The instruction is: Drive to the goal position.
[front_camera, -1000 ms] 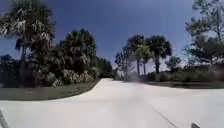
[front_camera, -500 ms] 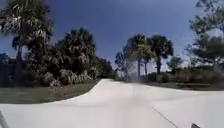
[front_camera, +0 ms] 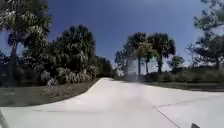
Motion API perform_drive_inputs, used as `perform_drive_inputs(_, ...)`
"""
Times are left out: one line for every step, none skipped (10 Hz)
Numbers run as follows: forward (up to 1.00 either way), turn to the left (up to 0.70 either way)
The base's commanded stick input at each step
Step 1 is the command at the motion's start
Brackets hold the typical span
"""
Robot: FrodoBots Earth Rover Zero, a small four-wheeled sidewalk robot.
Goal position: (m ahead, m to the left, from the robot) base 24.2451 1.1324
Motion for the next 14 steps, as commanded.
perform_drive_inputs(0.70, 0.00)
perform_drive_inputs(0.70, 0.00)
perform_drive_inputs(0.70, -0.14)
perform_drive_inputs(0.70, -0.14)
perform_drive_inputs(0.70, -0.14)
perform_drive_inputs(0.70, -0.12)
perform_drive_inputs(0.70, -0.06)
perform_drive_inputs(0.70, -0.01)
perform_drive_inputs(0.70, 0.00)
perform_drive_inputs(0.70, 0.00)
perform_drive_inputs(0.70, 0.00)
perform_drive_inputs(0.70, 0.00)
perform_drive_inputs(0.70, 0.00)
perform_drive_inputs(0.70, 0.00)
